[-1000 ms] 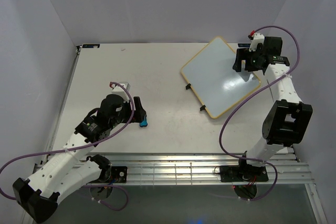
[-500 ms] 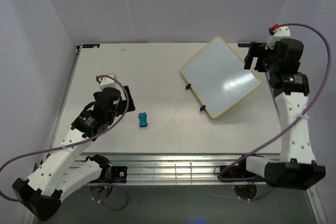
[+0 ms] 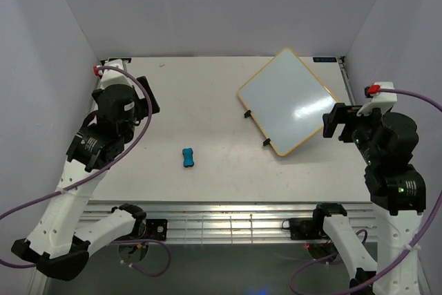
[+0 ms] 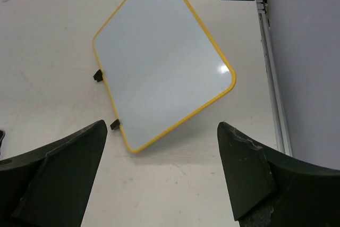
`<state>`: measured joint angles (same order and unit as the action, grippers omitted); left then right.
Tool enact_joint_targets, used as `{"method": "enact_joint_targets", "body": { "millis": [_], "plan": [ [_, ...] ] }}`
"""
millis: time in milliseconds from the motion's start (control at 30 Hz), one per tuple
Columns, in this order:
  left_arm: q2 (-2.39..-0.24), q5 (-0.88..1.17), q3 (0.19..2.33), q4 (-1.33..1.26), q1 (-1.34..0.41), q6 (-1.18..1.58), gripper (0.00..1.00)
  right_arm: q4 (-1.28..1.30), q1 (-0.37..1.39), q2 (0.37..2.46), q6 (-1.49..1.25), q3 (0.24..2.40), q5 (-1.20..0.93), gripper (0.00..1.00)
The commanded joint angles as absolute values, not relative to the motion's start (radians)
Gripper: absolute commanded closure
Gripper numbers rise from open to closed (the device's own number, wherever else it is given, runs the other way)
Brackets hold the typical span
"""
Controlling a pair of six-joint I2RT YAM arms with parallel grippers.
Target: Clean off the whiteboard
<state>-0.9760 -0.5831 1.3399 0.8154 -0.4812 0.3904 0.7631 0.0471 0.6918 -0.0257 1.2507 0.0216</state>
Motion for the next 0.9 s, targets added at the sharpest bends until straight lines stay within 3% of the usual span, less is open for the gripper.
{"method": "enact_joint_targets", "body": {
  "millis": [0,167,533,867],
  "plan": [
    [-0.940,-0.629,1.445,0.929,-0.474,0.334,0.02,0.859,0.101,0.621,-0.029,1.266,0.070,0.10],
    [-0.896,-0.650,1.523,1.032,-0.474,0.321,0.02,0.925,0.153,0.537,-0.035,1.241,0.170,0.10],
    [-0.677,-0.666,1.339,1.060,-0.474,0.386,0.02,0.925,0.163,0.509,-0.061,1.230,0.209,0.10],
    [-0.646,-0.675,1.295,1.025,-0.474,0.411,0.02,0.890,0.163,0.503,-0.064,1.238,0.232,0.10]
  ]
}}
